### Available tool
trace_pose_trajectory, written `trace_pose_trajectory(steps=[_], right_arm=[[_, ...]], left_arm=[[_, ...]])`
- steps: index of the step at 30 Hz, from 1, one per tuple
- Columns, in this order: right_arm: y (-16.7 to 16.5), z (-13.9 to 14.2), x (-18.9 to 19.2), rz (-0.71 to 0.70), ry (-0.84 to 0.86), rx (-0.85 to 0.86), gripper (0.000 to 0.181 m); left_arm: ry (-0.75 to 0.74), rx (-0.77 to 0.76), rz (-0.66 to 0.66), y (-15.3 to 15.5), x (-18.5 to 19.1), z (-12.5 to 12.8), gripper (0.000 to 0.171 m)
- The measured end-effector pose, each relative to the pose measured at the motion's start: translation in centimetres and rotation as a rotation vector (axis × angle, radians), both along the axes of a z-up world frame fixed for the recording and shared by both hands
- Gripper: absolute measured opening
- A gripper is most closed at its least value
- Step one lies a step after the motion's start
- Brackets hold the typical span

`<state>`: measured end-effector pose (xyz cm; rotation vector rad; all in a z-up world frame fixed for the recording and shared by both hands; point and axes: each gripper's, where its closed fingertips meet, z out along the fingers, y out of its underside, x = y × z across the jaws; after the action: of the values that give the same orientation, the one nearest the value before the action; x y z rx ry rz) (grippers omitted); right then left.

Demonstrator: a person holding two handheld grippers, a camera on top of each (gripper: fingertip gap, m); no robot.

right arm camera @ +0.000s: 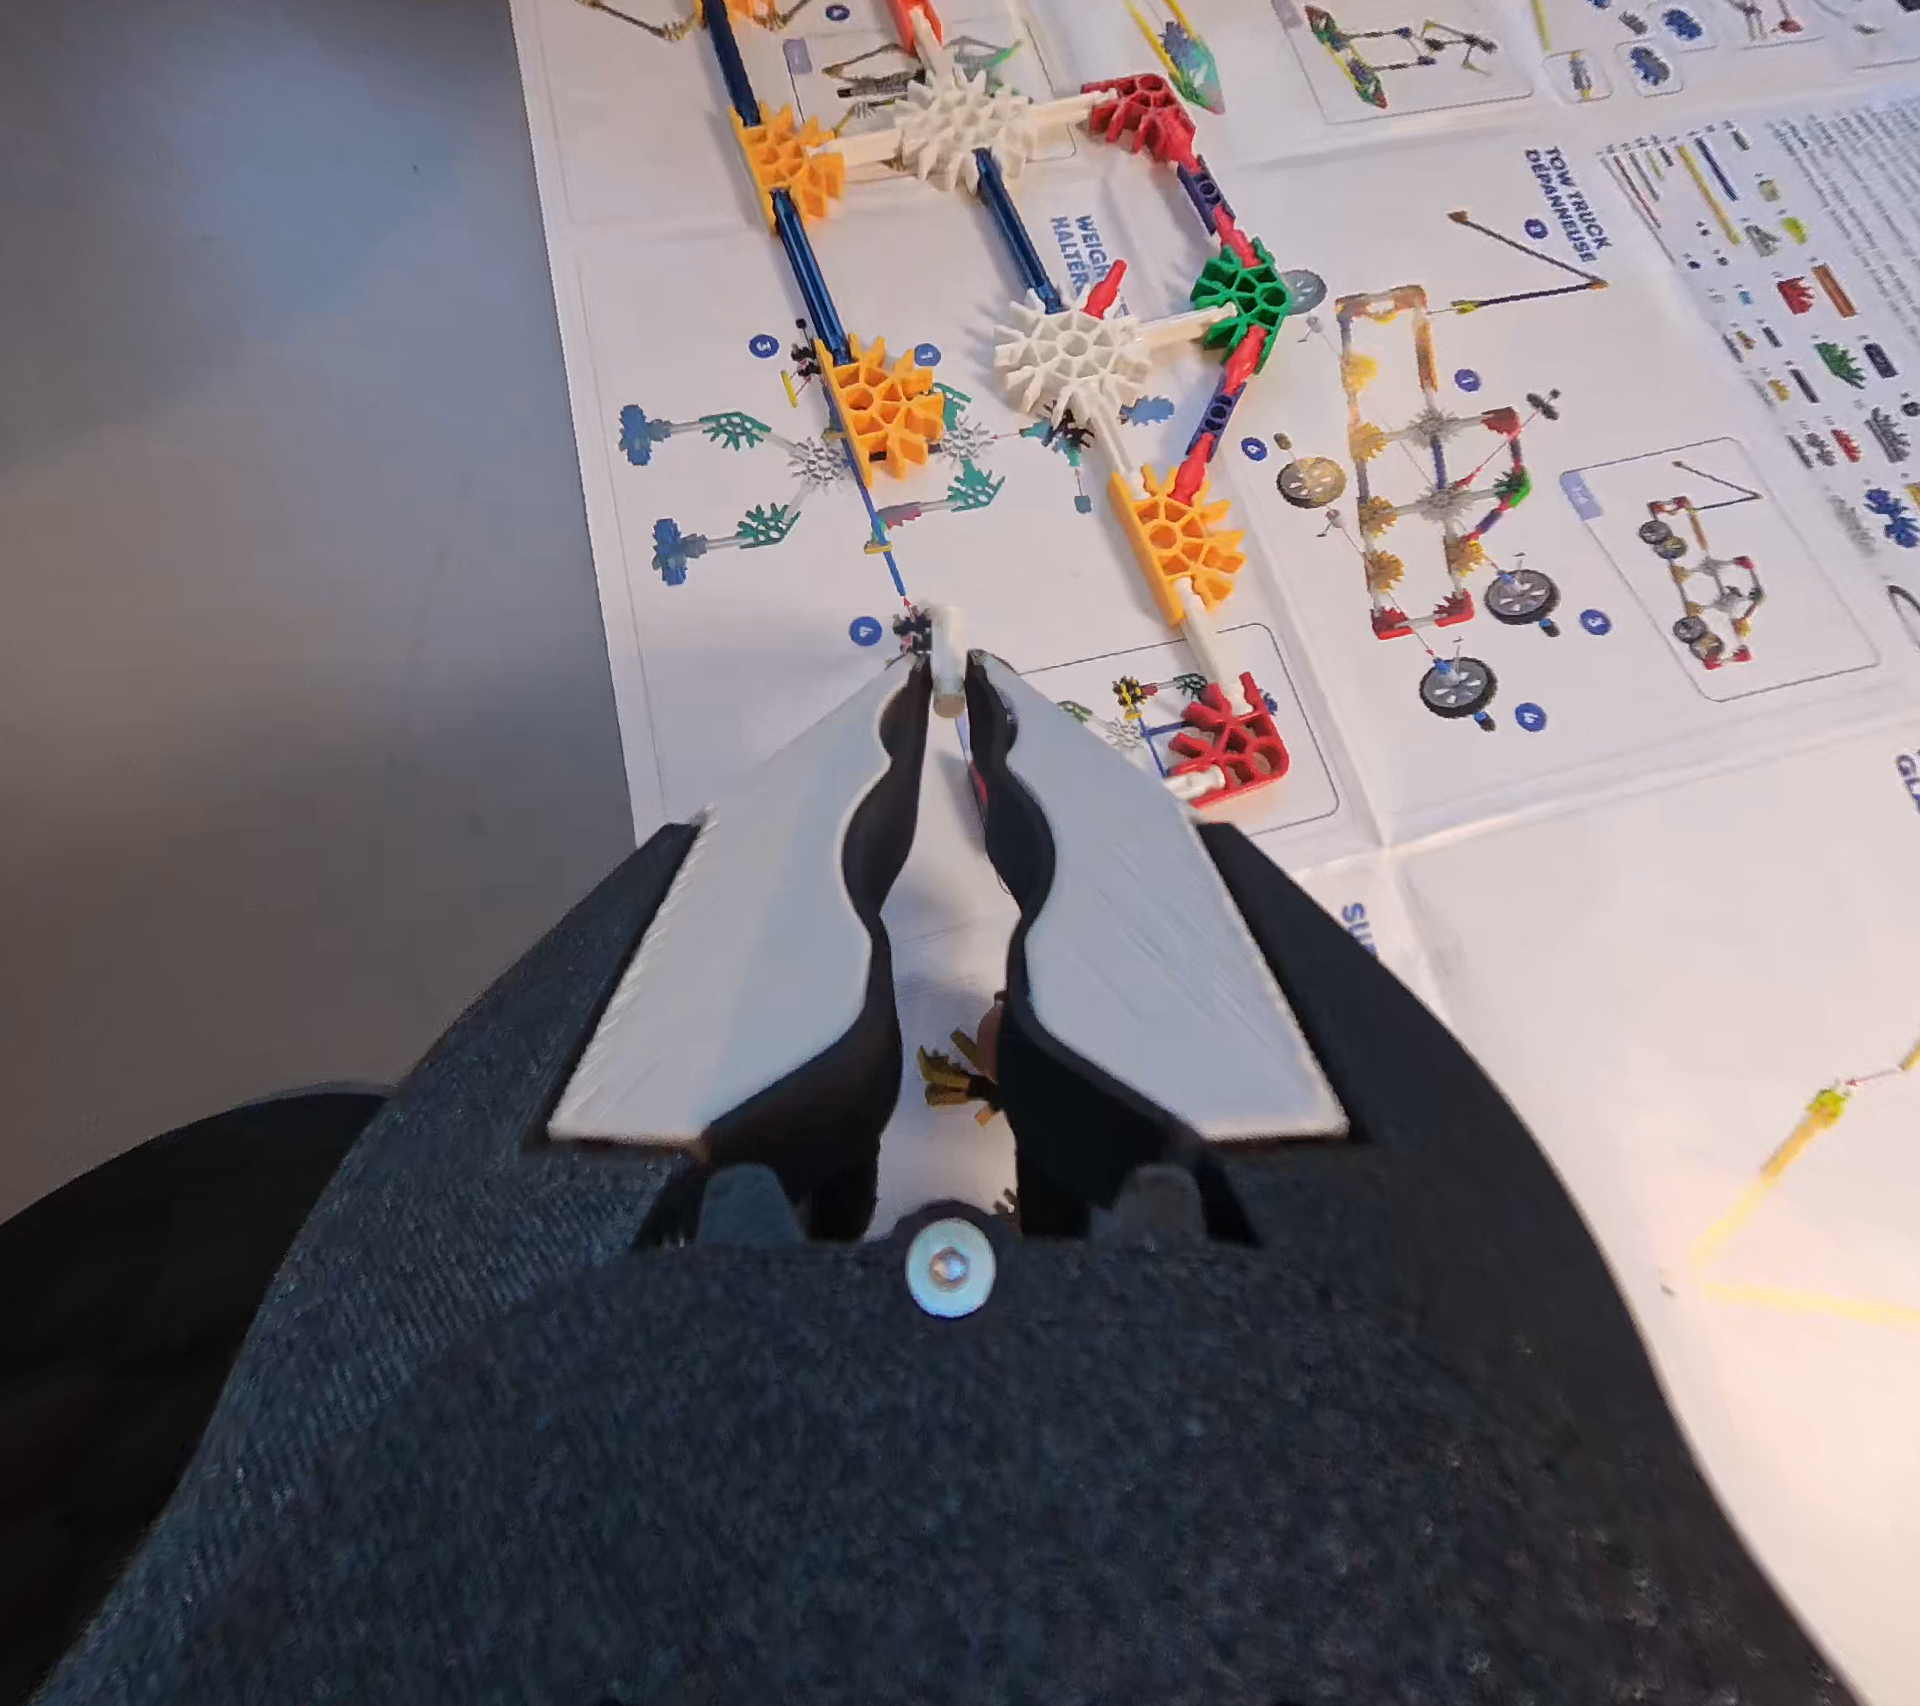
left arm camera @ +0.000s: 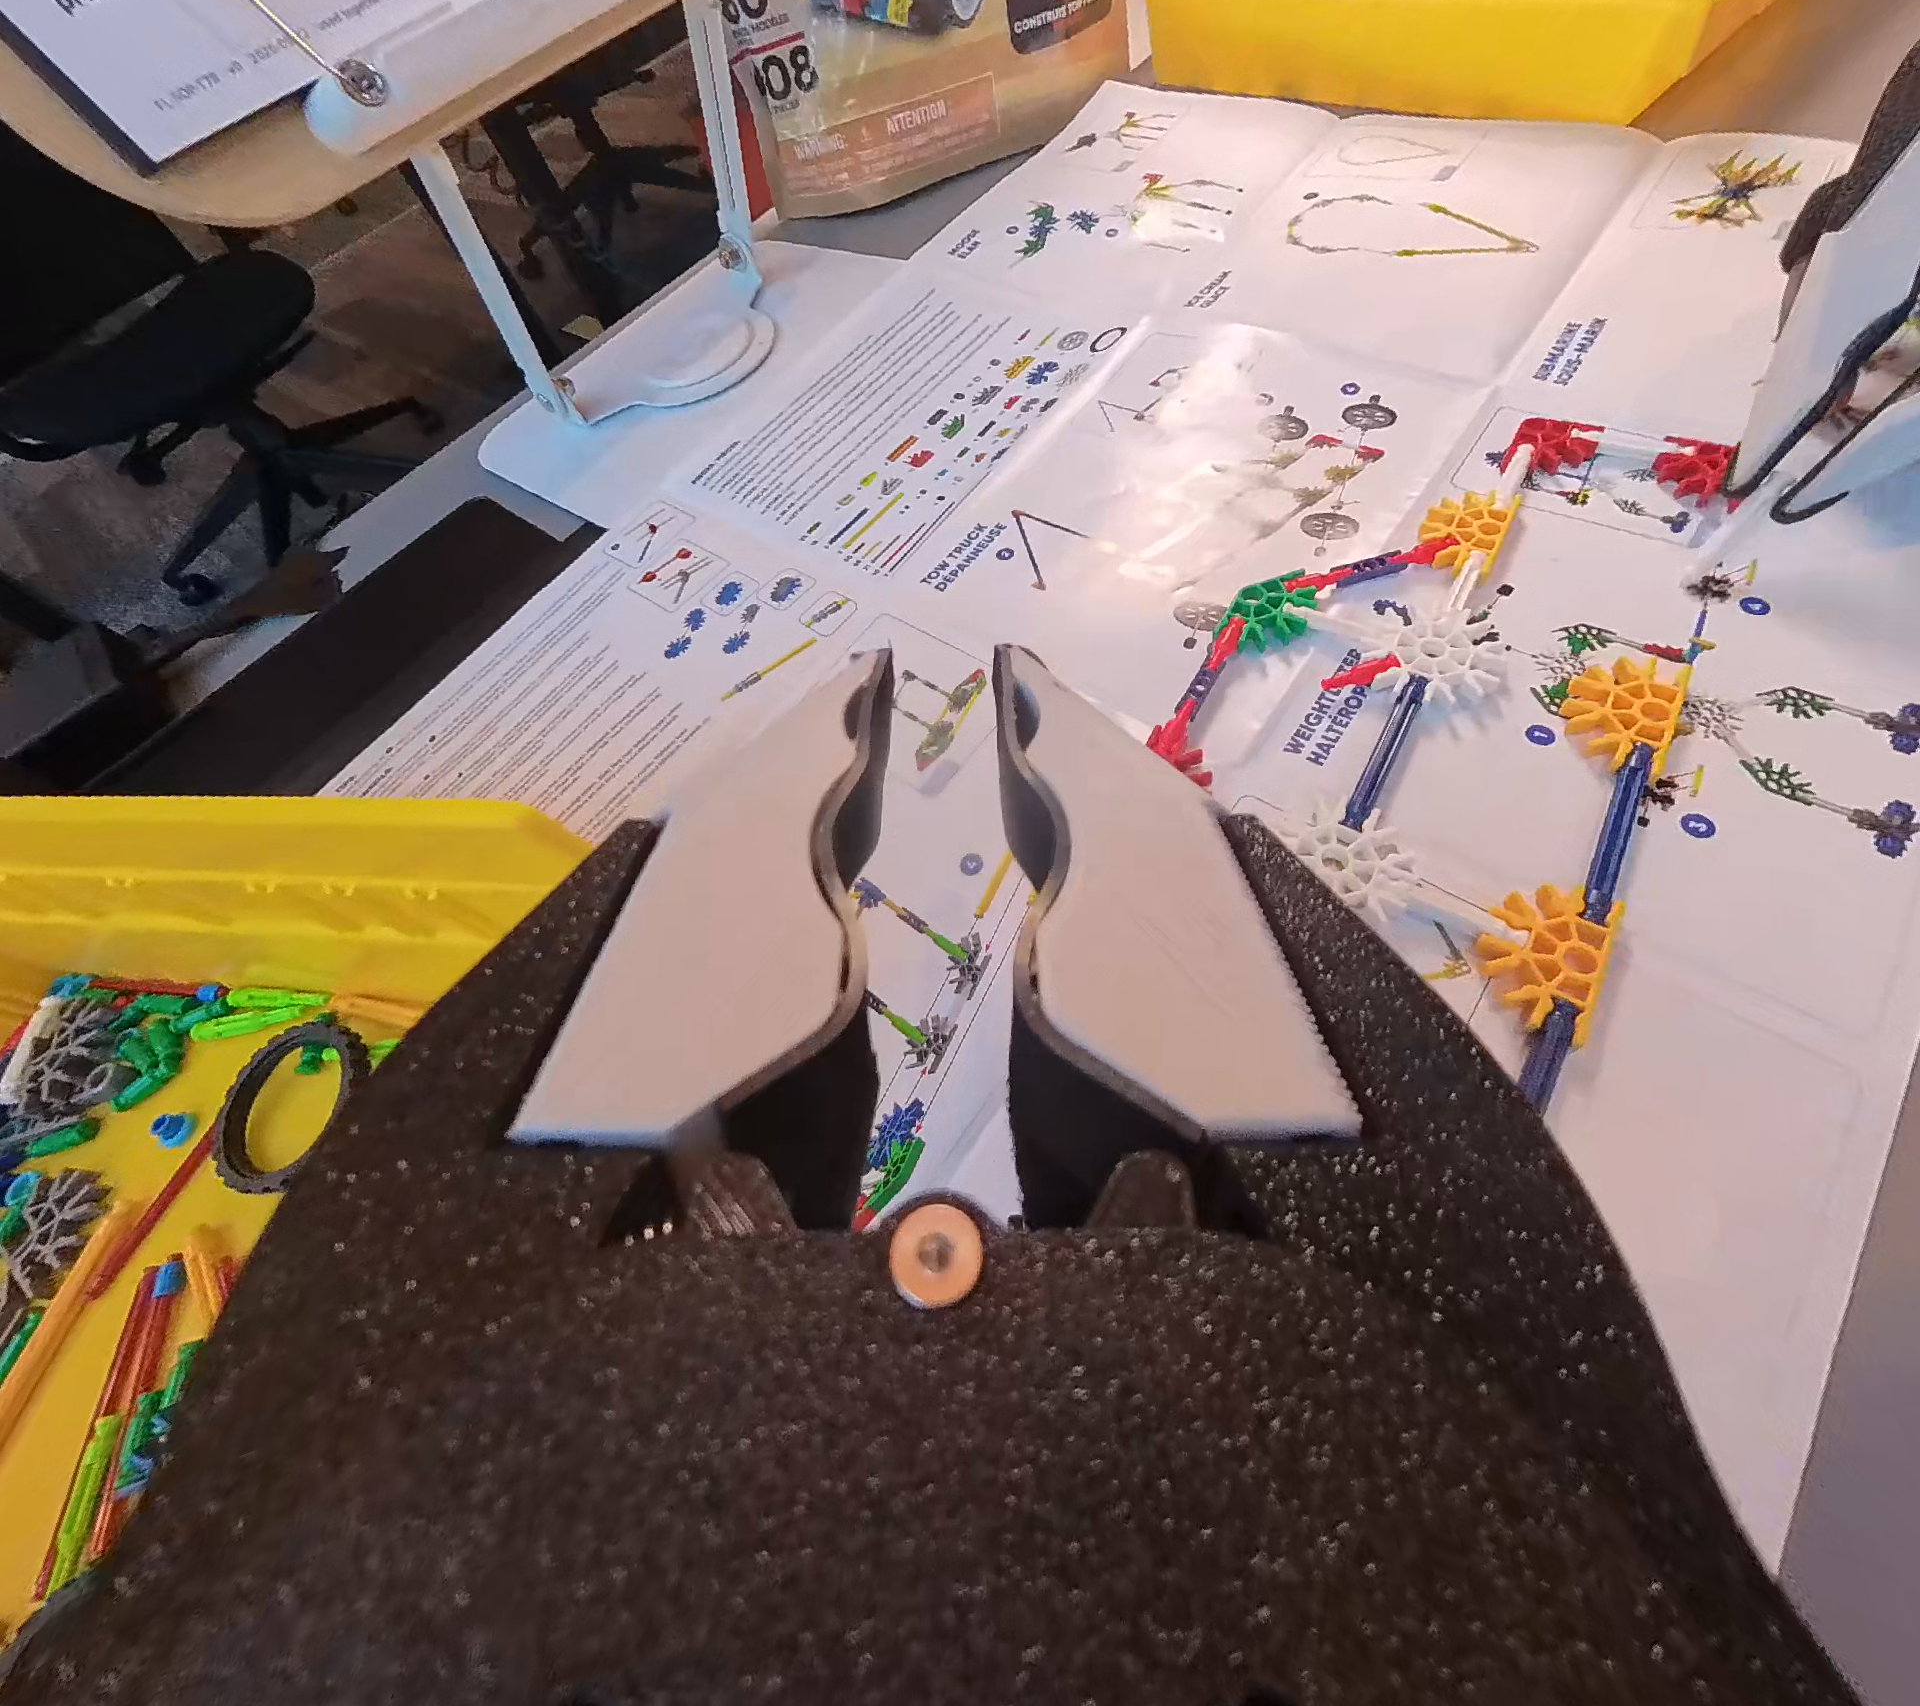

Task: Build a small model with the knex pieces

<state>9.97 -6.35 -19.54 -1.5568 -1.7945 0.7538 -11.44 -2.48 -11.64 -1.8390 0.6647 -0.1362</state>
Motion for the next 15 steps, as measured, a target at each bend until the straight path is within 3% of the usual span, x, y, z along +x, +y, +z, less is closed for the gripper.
trace_pose_trajectory(steps=[15], right_arm=[[1.3,0.2,1.1,-0.033,-0.039,0.089,0.016]], left_arm=[[0.002,-0.013,-0.007,0.1,-0.2,-0.6,0.018]])
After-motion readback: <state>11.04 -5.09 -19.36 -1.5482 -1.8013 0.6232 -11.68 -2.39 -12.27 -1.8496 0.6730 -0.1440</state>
